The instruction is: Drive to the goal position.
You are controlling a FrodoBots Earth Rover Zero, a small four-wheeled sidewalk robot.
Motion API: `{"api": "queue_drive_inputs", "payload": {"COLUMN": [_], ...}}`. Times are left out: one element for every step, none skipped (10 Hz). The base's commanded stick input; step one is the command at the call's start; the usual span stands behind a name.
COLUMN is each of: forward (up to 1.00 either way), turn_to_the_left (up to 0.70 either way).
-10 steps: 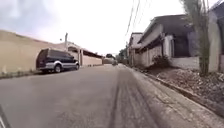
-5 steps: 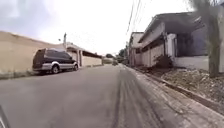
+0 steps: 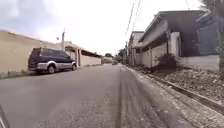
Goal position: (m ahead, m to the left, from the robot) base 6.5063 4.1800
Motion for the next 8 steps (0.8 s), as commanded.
{"api": "queue_drive_inputs", "payload": {"forward": [0.7, 0.7, 0.7, 0.7, 0.7, 0.7, 0.7, 0.7], "turn_to_the_left": [0.01, 0.01, 0.01, 0.01, 0.01, 0.01, 0.01, 0.01]}}
